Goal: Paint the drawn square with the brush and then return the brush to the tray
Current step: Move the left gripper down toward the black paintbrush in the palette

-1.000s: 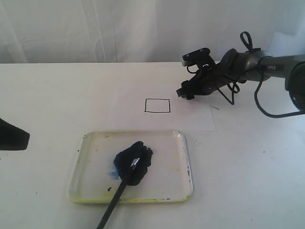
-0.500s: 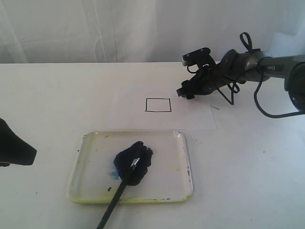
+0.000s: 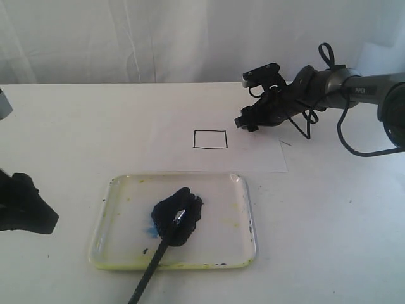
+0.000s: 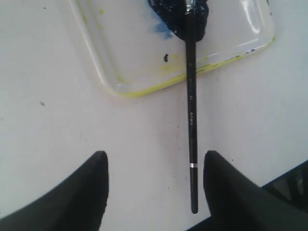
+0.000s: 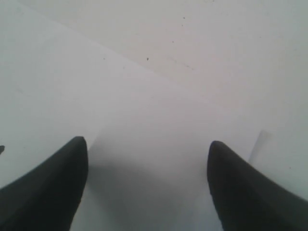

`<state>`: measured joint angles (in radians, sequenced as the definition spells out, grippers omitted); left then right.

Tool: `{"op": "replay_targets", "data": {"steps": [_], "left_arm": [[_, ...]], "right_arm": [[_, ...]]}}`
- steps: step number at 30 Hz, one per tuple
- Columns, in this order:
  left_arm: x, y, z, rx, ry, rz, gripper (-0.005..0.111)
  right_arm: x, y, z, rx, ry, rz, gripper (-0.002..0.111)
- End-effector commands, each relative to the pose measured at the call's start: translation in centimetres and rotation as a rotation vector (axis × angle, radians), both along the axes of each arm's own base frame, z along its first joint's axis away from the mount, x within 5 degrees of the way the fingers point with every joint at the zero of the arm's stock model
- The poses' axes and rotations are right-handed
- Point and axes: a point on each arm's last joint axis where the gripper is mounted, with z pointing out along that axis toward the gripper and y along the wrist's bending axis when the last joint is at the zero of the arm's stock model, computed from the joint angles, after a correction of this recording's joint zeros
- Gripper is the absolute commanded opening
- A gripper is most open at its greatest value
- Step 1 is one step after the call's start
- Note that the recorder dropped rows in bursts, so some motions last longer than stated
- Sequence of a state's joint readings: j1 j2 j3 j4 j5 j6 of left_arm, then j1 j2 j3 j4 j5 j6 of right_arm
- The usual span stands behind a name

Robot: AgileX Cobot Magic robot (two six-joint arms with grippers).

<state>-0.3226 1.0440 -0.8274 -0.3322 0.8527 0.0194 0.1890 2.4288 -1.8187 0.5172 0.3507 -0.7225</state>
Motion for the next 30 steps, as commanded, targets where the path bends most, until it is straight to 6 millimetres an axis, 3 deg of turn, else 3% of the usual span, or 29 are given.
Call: {"op": "replay_targets", "data": {"steps": [1, 17, 23, 30], "left_arm": [[0.0, -0.9, -0.2, 0.038, 0.005, -0.031, 0.061], [0.9, -4.9, -2.5, -0.008, 0.060, -0.229, 0.072], [1.2, -5.4, -4.1, 0.048, 0.196, -0.148, 0.058], [-0.3, -7.9, -5.4, 0.122, 0.246, -0.176, 0.058]], "right_arm": [[-0.1, -0.1, -0.5, -0.016, 0.009, 0.007, 0.066], [0.0, -0.2, -0.4, -0.018, -0.008, 0.000, 0.066], [0.0, -0.2, -0.4, -0.018, -0.008, 0.000, 0.066], [0.1, -0.2, -0.4, -0.020, -0.010, 0.001, 0.066]]}}
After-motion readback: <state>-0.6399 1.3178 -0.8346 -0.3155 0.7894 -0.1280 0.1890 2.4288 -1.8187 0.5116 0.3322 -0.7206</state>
